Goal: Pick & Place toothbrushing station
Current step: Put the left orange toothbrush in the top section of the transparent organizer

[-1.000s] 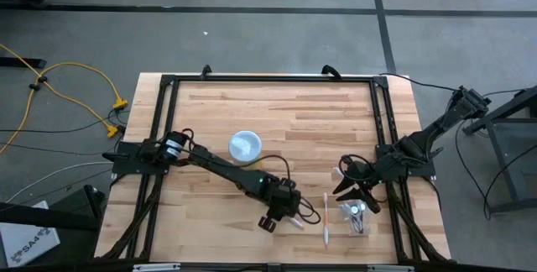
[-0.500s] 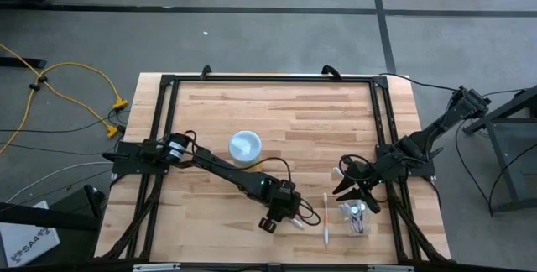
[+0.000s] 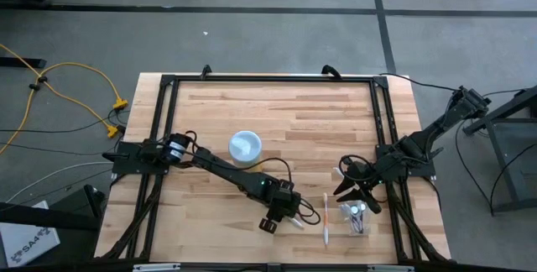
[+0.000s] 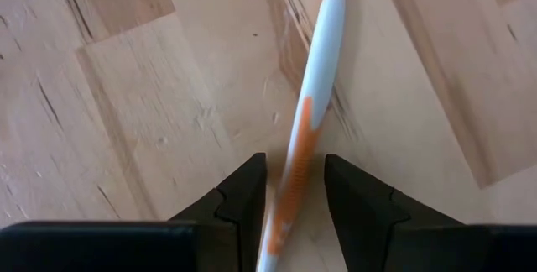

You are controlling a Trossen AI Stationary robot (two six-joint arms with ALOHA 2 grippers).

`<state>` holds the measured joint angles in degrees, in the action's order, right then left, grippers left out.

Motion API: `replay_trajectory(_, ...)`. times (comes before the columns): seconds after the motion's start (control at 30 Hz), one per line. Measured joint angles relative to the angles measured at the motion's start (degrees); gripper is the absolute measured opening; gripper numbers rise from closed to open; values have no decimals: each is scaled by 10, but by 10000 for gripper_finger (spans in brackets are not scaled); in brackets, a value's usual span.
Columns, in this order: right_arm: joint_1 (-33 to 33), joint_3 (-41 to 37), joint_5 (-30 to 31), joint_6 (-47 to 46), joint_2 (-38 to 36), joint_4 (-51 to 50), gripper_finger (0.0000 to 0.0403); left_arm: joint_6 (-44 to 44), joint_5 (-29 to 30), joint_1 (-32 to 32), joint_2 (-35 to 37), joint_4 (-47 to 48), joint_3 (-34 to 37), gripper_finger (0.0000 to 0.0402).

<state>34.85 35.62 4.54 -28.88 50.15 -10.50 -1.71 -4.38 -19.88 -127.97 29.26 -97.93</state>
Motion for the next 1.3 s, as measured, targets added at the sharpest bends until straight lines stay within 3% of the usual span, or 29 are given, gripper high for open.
replay_trajectory(0.4,0,0,-4,0,0,1,95,25,-12,0,-18,-1,-2,113)
replay_trajectory(0.73,0,0,-18,0,0,2,95,47,-10,0,-19,22,-1,69)
replay_trajectory(0.97,0,0,-20,-13,0,2,95,49,-11,0,-19,27,-1,10)
replay_trajectory(1.2,0,0,-20,-13,0,2,95,45,-34,1,-16,31,0,6)
replay_trajectory(1.3,0,0,-20,-13,0,2,95,5,-39,-1,-6,39,1,5)
